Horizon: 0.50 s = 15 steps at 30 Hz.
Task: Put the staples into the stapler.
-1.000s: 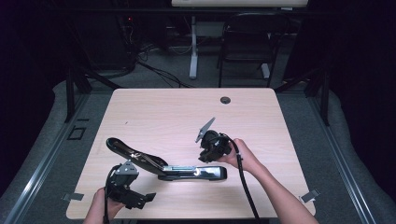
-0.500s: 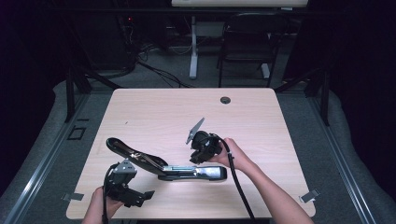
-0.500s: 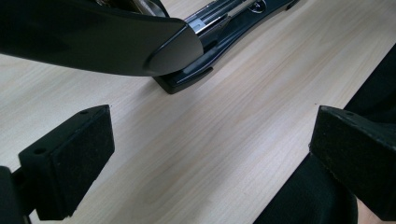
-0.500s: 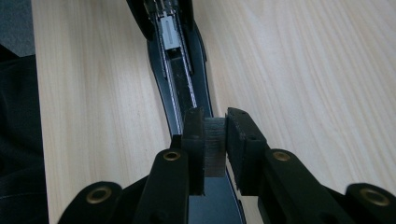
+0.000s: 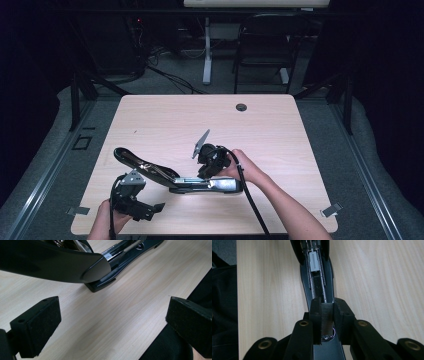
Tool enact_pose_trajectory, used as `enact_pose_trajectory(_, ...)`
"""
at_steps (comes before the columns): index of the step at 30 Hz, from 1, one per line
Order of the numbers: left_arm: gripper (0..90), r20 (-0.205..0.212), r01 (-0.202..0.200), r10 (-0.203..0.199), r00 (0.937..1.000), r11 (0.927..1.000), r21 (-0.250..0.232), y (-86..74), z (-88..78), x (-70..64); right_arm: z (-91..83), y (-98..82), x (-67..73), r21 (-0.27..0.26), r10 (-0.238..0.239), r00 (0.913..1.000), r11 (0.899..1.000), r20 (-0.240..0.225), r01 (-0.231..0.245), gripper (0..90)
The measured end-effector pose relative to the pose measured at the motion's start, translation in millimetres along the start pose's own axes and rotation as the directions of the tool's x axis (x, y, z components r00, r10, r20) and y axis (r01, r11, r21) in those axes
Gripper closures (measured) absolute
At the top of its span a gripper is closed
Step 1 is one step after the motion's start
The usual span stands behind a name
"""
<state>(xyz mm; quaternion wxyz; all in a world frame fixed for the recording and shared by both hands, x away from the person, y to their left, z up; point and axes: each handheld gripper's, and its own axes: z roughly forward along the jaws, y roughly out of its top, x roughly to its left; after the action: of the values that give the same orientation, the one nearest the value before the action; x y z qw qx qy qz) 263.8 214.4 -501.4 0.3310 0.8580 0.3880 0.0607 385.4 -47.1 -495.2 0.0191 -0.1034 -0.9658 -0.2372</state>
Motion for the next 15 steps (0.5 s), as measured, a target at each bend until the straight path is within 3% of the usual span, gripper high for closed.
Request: enact_pose_trajectory(15, 0.1, -0.001, -0.006, 0.006, 1.0, 1.0, 0.003, 0.3, 0.3, -0.1, 5.4, -0.2, -2.5, 0.013, -0.012, 0.9995, 1.0, -0.029, 0.012, 77.9)
